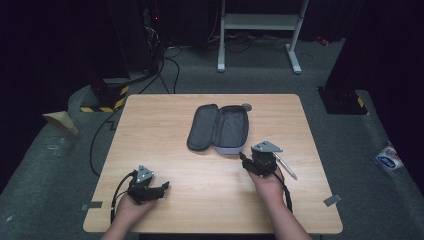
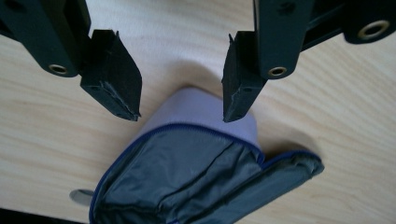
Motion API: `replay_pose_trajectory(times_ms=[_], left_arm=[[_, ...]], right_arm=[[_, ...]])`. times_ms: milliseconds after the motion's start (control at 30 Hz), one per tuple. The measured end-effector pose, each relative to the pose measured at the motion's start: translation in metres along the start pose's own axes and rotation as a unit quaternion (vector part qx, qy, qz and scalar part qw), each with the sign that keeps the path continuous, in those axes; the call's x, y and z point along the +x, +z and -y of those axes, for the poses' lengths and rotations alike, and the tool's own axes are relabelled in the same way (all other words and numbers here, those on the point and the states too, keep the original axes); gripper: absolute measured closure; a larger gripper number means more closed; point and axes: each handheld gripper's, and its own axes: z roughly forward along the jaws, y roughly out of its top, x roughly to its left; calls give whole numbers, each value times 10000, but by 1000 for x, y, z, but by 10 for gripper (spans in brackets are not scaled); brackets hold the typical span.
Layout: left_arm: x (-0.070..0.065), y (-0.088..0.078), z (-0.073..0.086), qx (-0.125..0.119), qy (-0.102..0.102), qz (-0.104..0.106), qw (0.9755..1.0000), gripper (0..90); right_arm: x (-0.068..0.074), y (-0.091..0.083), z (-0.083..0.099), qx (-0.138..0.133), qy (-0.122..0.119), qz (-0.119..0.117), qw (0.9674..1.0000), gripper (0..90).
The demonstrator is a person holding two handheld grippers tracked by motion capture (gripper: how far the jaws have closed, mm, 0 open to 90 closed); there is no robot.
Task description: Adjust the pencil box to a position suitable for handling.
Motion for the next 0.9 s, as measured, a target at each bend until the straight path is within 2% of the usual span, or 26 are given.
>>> replay_pose_trajectory(times_ms=[300, 400, 467, 600, 667, 800, 900], left_arm=[[0, 0, 0, 6, 11, 20, 10000, 240], [0, 0, 0, 3, 27, 16, 10000, 238], [-1, 1, -1, 6, 28, -3, 10000, 237], [-1, 1, -1, 4, 44, 0, 10000, 237], [-1, 1, -1, 11, 42, 7, 10000, 237], [0, 1, -1, 6, 38, 30, 10000, 237], [0, 1, -1, 8, 54, 30, 10000, 237]], right_arm=[[-10, 18, -24, 4, 23, 124, 9999, 535], [-17, 25, -28, 5, 185, 179, 9997, 583], [-20, 29, -30, 24, 210, 217, 9995, 633], [-24, 37, -32, 88, 246, 299, 9992, 645], [-25, 41, -32, 119, 302, 360, 9988, 610], [-27, 53, -28, 412, 366, 394, 9977, 457], [-26, 58, -26, 496, 420, 333, 9973, 424]])
